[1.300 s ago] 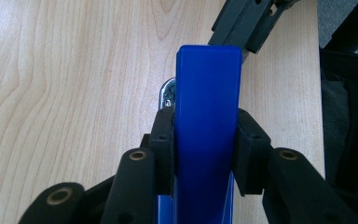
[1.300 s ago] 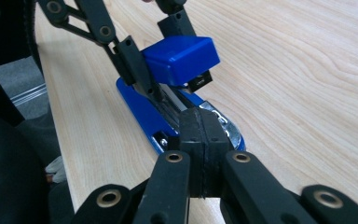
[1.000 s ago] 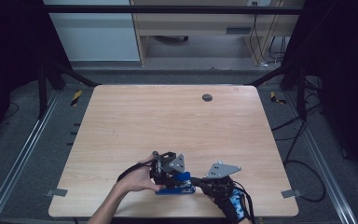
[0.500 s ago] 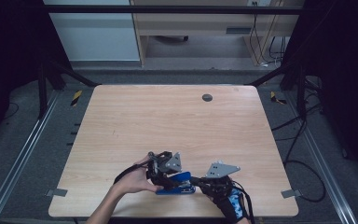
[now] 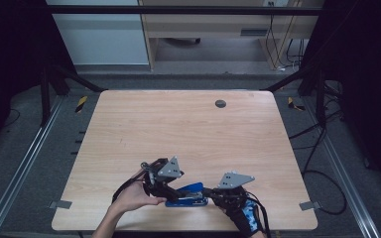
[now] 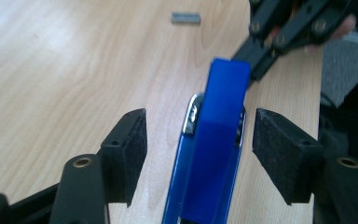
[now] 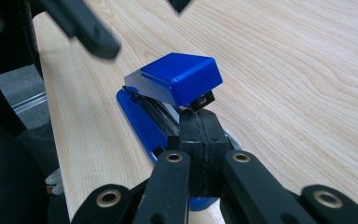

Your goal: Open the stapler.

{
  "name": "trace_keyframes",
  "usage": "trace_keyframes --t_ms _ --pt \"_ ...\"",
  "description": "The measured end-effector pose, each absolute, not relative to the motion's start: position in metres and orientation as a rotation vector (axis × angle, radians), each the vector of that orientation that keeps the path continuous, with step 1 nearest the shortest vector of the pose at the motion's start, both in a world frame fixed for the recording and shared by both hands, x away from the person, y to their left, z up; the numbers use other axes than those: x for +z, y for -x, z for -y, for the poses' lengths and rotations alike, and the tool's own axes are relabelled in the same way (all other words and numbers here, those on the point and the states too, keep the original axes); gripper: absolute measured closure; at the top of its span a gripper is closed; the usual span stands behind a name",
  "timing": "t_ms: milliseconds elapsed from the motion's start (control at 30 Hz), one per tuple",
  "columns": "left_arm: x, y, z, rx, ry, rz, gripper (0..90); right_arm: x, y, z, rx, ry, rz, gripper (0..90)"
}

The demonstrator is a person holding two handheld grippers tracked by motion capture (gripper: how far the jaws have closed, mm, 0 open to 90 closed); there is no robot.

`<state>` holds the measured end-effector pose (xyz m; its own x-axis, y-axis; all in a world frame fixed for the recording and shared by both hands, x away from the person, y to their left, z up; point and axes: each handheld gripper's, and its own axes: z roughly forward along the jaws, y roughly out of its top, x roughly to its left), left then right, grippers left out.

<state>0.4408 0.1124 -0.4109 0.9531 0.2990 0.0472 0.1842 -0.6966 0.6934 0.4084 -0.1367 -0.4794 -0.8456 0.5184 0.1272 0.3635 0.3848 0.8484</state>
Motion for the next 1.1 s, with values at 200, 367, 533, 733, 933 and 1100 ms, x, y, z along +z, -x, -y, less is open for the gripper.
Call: trace_keyframes --t_ms 200,367,533,733,933,1100 --pt "-0.409 -0.44 -0.122 0.273 -2.285 -0.427 36.3 -0.479 -0.409 0.137 1.46 -0.797 -2.479 90.0" --pt "-0.418 -0.434 -0.132 0.277 -2.115 -0.553 40.3 -0.479 -0.409 0.137 1.467 -0.804 -2.484 90.0" --pt "-0.428 -0.425 -0.138 0.345 -2.048 -0.633 44.8 -0.479 -0.409 0.136 1.467 -0.799 -2.484 90.0" --pt "-0.446 -0.409 -0.147 0.401 -1.9 -0.737 55.1 -0.478 -0.409 0.136 1.466 -0.799 -2.482 90.0" --pt "-0.461 -0.392 -0.15 0.437 -1.822 -0.789 65.1 -0.479 -0.41 0.136 1.466 -0.801 -2.482 90.0" --pt "-0.471 -0.381 -0.152 0.478 -1.774 -0.843 74.3 -0.479 -0.41 0.136 1.466 -0.801 -2.481 90.0"
